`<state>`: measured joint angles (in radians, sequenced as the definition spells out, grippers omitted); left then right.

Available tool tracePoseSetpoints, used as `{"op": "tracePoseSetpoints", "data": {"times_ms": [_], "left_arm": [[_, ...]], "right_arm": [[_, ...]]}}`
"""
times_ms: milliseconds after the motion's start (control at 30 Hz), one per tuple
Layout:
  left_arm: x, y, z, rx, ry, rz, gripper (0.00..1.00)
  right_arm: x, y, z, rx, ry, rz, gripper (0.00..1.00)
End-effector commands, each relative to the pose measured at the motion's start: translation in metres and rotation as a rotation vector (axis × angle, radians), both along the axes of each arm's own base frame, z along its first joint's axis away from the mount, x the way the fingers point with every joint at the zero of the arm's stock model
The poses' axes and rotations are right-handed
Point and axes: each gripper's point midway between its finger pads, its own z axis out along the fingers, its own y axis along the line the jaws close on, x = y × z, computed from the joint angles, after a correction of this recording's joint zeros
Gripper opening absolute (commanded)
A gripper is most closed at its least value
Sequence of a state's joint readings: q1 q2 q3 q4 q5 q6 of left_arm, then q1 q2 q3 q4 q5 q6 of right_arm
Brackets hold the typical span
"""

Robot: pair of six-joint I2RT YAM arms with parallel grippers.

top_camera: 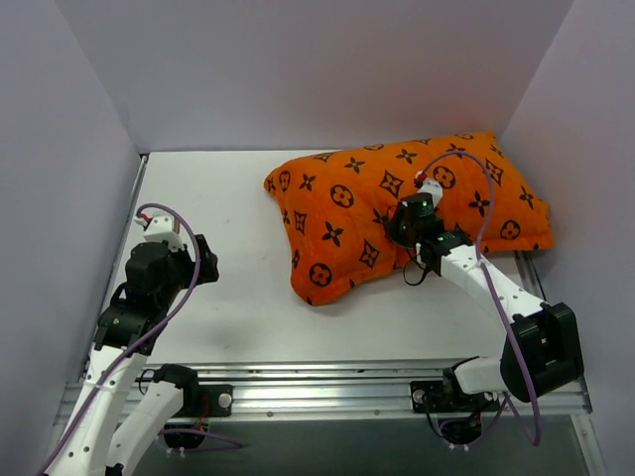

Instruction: Remove the pillowcase from the pillow

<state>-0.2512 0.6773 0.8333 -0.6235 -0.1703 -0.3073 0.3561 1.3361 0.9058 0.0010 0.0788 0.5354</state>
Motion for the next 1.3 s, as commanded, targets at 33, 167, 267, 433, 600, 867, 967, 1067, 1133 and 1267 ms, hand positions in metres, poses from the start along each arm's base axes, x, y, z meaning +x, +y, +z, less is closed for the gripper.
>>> {"op": "tracePoseSetpoints", "data": {"times_ms": [33,167,267,433,600,867,967,1067,1133,1267], "left_arm": [[0.007,0.004,0.018,-0.015,-0.062,0.032,0.95],[0.007,0.005,0.019,-0.016,-0.065,0.035,0.95],[0.006,0.006,0.021,-0.017,-0.071,0.038,0.95],[0.006,0.005,0.021,-0.022,-0.078,0.035,0.95],[0.009,-0.003,0.019,-0.053,-0.067,0.009,0.95],[0.006,-0.046,0.025,-0.302,0.01,-0.086,0.94],[0.011,-0.066,0.029,-0.413,0.026,-0.132,0.94],[0.023,-0.092,0.024,-0.518,0.072,-0.185,0.94],[0.034,-0.106,0.027,-0.57,0.054,-0.214,0.94],[0.057,-0.148,0.007,-0.621,0.114,-0.261,0.94]], "right_arm": [[0.007,0.019,-0.016,-0.003,0.007,0.016,0.0],[0.003,0.061,-0.017,0.02,0.019,0.164,0.0],[-0.007,0.105,-0.006,0.065,-0.003,0.298,0.0],[-0.009,0.167,0.019,0.109,-0.067,0.424,0.0],[-0.004,0.227,0.021,0.09,-0.073,0.514,0.0],[-0.012,0.257,0.083,-0.042,-0.158,0.581,0.51],[-0.015,0.228,0.121,-0.103,-0.211,0.535,0.69],[-0.009,0.173,0.144,-0.249,-0.221,0.423,0.82],[-0.002,0.136,0.148,-0.295,-0.199,0.34,0.87],[0.018,0.025,0.15,-0.287,-0.151,0.093,0.9]]}}
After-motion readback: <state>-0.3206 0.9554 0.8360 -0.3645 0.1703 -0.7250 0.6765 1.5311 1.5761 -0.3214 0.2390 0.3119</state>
